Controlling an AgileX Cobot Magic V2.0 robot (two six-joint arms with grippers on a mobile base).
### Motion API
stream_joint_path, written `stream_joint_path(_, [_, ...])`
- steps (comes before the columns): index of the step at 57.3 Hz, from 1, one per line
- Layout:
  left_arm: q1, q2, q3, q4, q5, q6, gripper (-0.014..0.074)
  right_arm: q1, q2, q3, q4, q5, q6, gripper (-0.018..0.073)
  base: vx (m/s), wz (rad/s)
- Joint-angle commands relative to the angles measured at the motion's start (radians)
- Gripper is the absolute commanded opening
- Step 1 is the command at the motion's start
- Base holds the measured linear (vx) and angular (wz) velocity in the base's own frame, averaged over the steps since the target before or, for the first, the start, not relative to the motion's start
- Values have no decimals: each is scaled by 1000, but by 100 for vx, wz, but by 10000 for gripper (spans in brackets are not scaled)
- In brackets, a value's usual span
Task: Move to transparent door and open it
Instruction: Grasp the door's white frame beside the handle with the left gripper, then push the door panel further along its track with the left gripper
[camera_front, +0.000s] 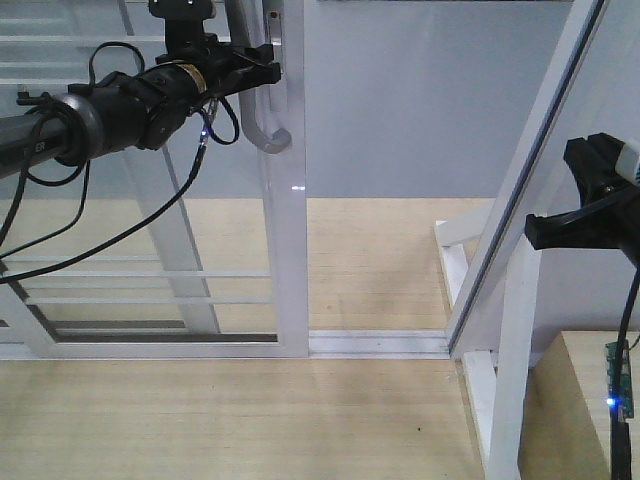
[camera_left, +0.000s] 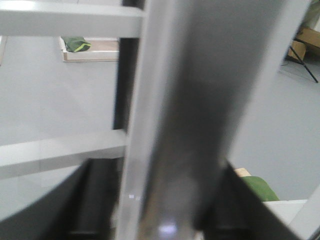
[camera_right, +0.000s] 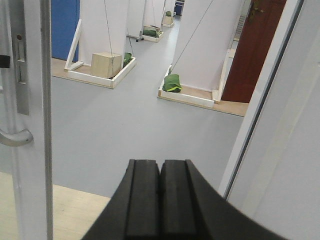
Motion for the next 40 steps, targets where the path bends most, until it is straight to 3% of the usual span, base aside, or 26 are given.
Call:
stream_joint_path(1, [12,-68,-34,-26,8,-10,175,-6,-15,-28,-12,-76,-10,-1,0,0])
stream_joint_path(4, [12,-77,-32,-26,31,-10,31,-6,-15,-28,-12,-76,-10,-1,0,0])
stream_joint_path(6, [12,-85,-32,-23,48,-7,-10,-6,-15,-28,-12,-75,-10,-1,0,0])
stream_joint_path(17, [13,-129,-32,-23,140,9,-8,-6,-15,-28,-12,-71,-10,-1,0,0])
stream_joint_path(27, [13,-166,-32,-23,220,72,-8,-6,2,-28,-12,-74,-10,-1,0,0])
stream_joint_path(40, [25,-215,-32,-22,278,73,-6,-6,33,-28,-12,-75,-10,-1,0,0])
